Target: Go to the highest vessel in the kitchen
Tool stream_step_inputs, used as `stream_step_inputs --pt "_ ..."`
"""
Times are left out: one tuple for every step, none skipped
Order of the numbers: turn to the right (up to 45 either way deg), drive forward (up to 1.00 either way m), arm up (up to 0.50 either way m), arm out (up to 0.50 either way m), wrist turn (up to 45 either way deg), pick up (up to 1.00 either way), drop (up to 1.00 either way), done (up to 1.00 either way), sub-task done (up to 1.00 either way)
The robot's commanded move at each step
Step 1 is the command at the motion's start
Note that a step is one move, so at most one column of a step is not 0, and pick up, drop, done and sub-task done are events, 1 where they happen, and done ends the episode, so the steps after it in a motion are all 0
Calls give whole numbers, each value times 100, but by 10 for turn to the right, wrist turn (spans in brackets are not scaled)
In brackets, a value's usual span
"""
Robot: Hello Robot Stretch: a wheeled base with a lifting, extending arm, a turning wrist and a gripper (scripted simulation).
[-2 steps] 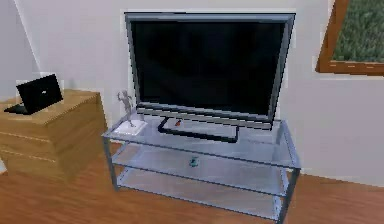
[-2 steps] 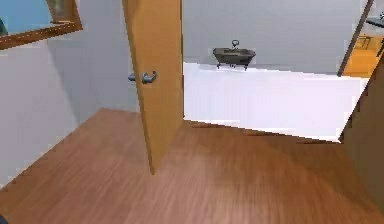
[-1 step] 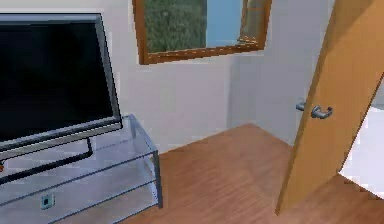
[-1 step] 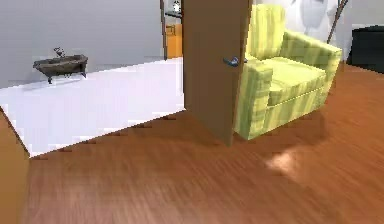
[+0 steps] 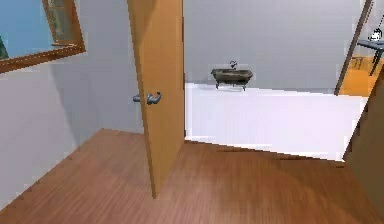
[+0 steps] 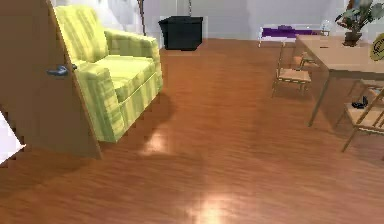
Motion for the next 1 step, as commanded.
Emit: stream_step_inputs --pt "330 0 0 0 0 0 0 0 0"
